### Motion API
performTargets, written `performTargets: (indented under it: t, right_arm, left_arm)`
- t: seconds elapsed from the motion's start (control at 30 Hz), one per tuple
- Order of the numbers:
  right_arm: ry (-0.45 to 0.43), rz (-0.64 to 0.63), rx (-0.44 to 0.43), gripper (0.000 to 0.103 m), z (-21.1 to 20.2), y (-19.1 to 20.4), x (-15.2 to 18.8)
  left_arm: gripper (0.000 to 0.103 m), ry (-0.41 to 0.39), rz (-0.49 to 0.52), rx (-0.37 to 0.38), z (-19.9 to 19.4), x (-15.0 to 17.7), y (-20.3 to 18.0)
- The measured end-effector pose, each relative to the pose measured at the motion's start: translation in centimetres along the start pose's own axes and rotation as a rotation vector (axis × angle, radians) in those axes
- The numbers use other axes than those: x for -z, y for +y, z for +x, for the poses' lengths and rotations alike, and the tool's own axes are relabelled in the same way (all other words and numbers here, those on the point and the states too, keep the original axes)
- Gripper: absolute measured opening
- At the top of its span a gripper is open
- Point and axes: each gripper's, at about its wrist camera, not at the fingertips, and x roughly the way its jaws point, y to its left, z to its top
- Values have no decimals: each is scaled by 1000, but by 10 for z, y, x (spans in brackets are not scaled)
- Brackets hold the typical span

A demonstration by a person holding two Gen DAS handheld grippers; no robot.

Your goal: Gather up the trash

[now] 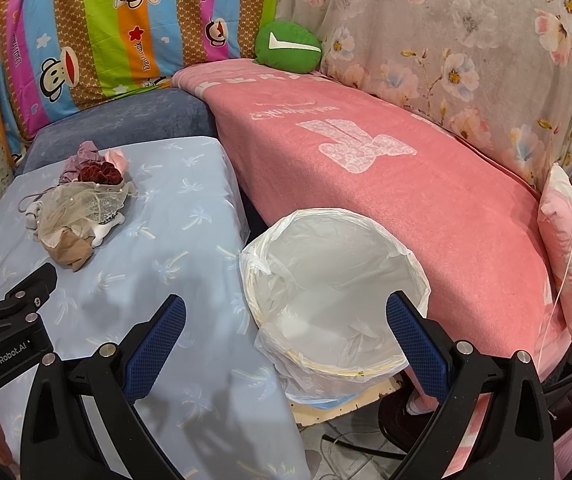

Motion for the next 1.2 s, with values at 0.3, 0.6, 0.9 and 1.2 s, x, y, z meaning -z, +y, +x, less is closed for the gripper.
performTargets:
  t: [0.3, 0.6, 0.9, 1.2]
  right_arm:
    - [-1, -1, 2, 97, -1, -1, 0]
    - [-3, 0, 3, 97, -2, -2, -1]
    - [-4, -1, 4, 97, -2, -2, -1]
    - [-4, -1, 4, 97, -2, -2, -1]
  left_arm:
    - [96, 0, 0, 1, 0, 0, 0]
    - [96, -3, 2, 3, -1, -1, -3]
    - [96, -7, 2, 6, -3, -3, -5]
    - [96, -8, 6, 12, -5, -3, -5]
